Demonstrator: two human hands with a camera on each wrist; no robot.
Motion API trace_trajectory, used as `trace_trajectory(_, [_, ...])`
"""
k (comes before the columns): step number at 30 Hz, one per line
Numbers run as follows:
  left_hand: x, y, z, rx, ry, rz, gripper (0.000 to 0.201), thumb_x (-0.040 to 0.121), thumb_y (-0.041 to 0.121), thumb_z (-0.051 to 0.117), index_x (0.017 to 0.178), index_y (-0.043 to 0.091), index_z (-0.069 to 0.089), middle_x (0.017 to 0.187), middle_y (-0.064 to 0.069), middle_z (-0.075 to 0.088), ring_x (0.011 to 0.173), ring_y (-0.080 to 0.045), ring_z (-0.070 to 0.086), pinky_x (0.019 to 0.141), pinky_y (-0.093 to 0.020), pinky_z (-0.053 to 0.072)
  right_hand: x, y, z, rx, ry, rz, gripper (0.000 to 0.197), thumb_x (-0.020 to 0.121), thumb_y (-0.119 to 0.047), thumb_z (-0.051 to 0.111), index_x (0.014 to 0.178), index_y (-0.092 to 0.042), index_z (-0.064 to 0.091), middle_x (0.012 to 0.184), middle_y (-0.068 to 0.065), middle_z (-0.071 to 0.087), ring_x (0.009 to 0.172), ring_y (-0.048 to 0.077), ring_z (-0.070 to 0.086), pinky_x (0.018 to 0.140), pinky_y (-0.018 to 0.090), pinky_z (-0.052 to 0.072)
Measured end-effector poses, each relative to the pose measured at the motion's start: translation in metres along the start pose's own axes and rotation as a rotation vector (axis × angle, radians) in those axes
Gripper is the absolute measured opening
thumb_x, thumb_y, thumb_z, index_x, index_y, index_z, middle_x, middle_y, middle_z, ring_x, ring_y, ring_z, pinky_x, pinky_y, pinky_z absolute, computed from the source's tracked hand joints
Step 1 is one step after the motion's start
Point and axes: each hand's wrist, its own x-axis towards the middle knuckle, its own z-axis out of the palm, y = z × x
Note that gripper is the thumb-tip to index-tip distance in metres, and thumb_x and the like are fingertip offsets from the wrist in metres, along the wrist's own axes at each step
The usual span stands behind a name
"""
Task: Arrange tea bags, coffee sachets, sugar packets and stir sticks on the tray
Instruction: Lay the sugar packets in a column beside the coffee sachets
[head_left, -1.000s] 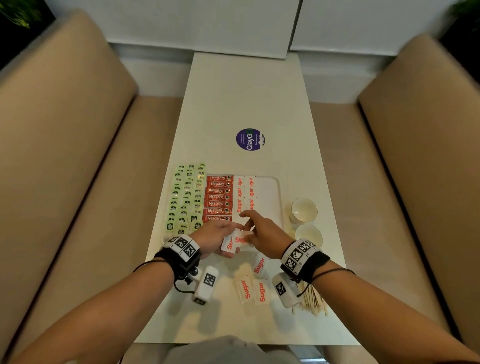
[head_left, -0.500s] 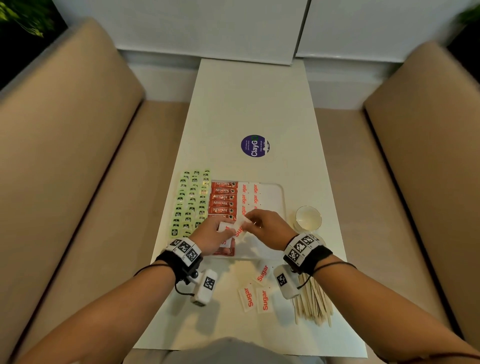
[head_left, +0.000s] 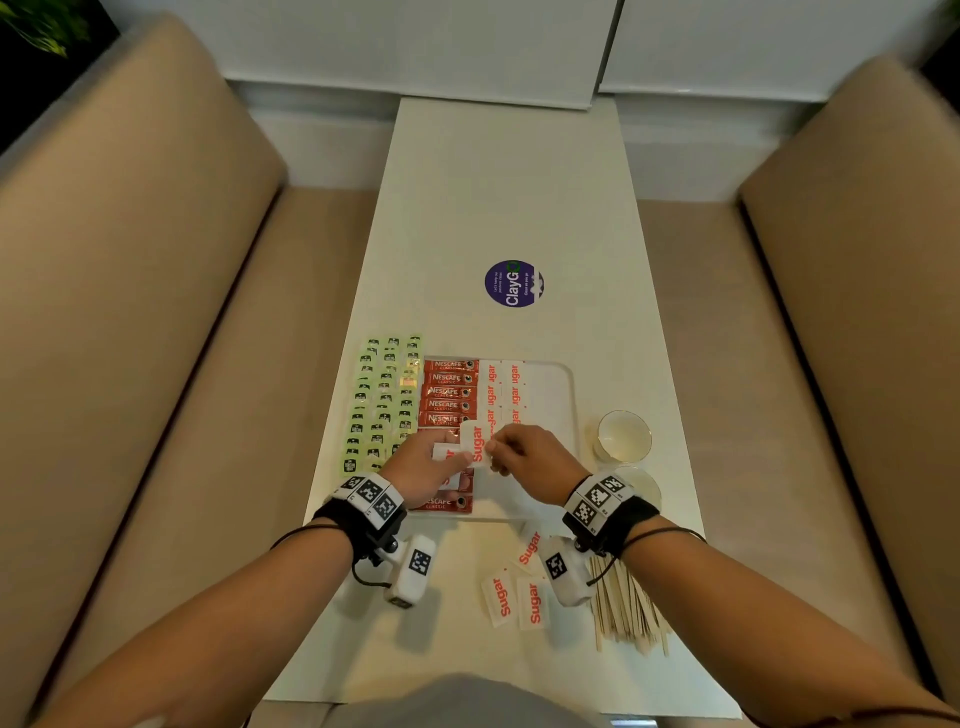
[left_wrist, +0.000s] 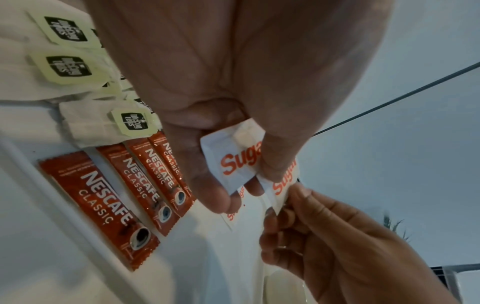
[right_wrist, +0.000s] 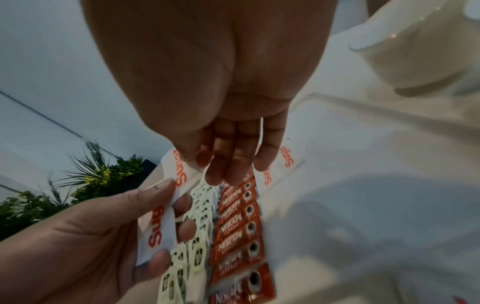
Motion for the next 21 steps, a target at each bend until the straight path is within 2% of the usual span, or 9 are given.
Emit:
trace_trajectory(2, [0.004, -0.003, 0.0, 0.066, -0.014, 0.002, 0.012, 0.095, 0.023, 0.068, 0.107, 0.024, 0.071, 0.099, 0.0, 0.077, 0.088, -0.02, 0.075, 0.074, -0.046, 0.063, -0.001, 0.005, 0.004, -0.014, -0.043, 0.018, 0.028, 0.105, -0.033, 0.049, 0.093, -0.014, 0.066, 0.084, -0.002, 0.072, 0.081, 0.017, 0.067, 0.075, 0.026, 0.047])
trace_trajectory(5, [0.005, -0.006, 0.002, 0.092, -0.047, -0.031, 0.014, 0.096, 0.019, 0.066, 0.109, 0.022, 0.071, 0.098, -0.003, 0.077, 0.079, -0.013, 0.072, 0.062, -0.029, 0.059, -0.001, 0.013, 0.011, -0.022, -0.052, 0.038, 0.025, 0.104, -0.033, 0.051, 0.088, -0.019, 0.063, 0.083, 0.0, 0.072, 0.079, 0.018, 0.067, 0.078, 0.03, 0.053])
trace_trajectory(7, [0.007, -0.01, 0.004, 0.078, -0.081, -0.064, 0.013, 0.096, 0.018, 0.066, 0.108, 0.021, 0.072, 0.097, -0.006, 0.076, 0.083, -0.019, 0.073, 0.064, -0.033, 0.06, 0.0, 0.02, 0.016, -0.029, -0.048, 0.061, 0.023, 0.103, -0.032, 0.053, 0.087, -0.019, 0.062, 0.081, -0.002, 0.072, 0.074, 0.014, 0.066, 0.076, 0.028, 0.053])
trace_trajectory(9, [0.01, -0.014, 0.004, 0.095, -0.107, -0.093, 0.01, 0.097, 0.016, 0.063, 0.103, 0.016, 0.072, 0.094, -0.016, 0.075, 0.087, -0.029, 0.073, 0.073, -0.044, 0.063, 0.002, 0.025, 0.019, -0.035, -0.039, 0.088, 0.022, 0.103, -0.031, 0.054, 0.088, -0.016, 0.064, 0.079, -0.004, 0.071, 0.07, 0.01, 0.064, 0.072, 0.025, 0.051])
trace_trajectory(11, [0.015, -0.016, 0.004, 0.094, -0.116, -0.122, 0.01, 0.096, 0.012, 0.062, 0.099, 0.009, 0.07, 0.094, -0.022, 0.074, 0.086, -0.033, 0.072, 0.079, -0.05, 0.062, 0.005, 0.031, 0.021, -0.031, -0.034, 0.126, 0.022, 0.102, -0.029, 0.054, 0.09, -0.015, 0.065, 0.078, -0.005, 0.07, 0.069, 0.009, 0.063, 0.07, 0.022, 0.049])
trace_trajectory(13, [0.017, -0.016, 0.004, 0.084, -0.099, -0.14, 0.011, 0.095, 0.011, 0.063, 0.097, 0.003, 0.07, 0.096, -0.021, 0.074, 0.09, -0.035, 0.073, 0.08, -0.052, 0.061, 0.009, 0.037, 0.022, -0.037, -0.009, 0.165, 0.022, 0.103, -0.028, 0.054, 0.087, -0.017, 0.064, 0.077, -0.006, 0.069, 0.068, 0.008, 0.063, 0.071, 0.024, 0.051])
trace_trajectory(16, [0.022, -0.017, 0.003, 0.077, -0.082, -0.153, 0.007, 0.094, 0.01, 0.063, 0.09, 0.006, 0.068, 0.097, -0.018, 0.074, 0.091, -0.031, 0.073, 0.079, -0.05, 0.062, 0.016, 0.044, 0.024, -0.059, 0.039, 0.228, 0.023, 0.103, -0.03, 0.052, 0.084, -0.022, 0.062, 0.079, -0.005, 0.071, 0.072, 0.01, 0.066, 0.077, 0.029, 0.055])
trace_trajectory(18, [0.025, -0.018, 0.002, 0.055, -0.07, -0.168, 0.006, 0.092, 0.009, 0.065, 0.092, 0.004, 0.068, 0.1, -0.018, 0.074, 0.09, -0.029, 0.073, 0.078, -0.048, 0.062, 0.021, 0.047, 0.025, -0.064, 0.044, 0.266, 0.024, 0.103, -0.03, 0.052, 0.083, -0.023, 0.063, 0.08, -0.004, 0.072, 0.074, 0.011, 0.068, 0.079, 0.031, 0.056])
trace_trajectory(21, [0.027, -0.019, -0.001, 0.055, -0.057, -0.181, 0.011, 0.09, 0.009, 0.067, 0.096, 0.0, 0.069, 0.097, -0.015, 0.074, 0.094, -0.034, 0.073, 0.078, -0.051, 0.062, 0.027, 0.048, 0.026, -0.069, 0.036, 0.294, 0.025, 0.102, -0.029, 0.053, 0.082, -0.021, 0.065, 0.077, -0.004, 0.072, 0.073, 0.011, 0.067, 0.079, 0.032, 0.056])
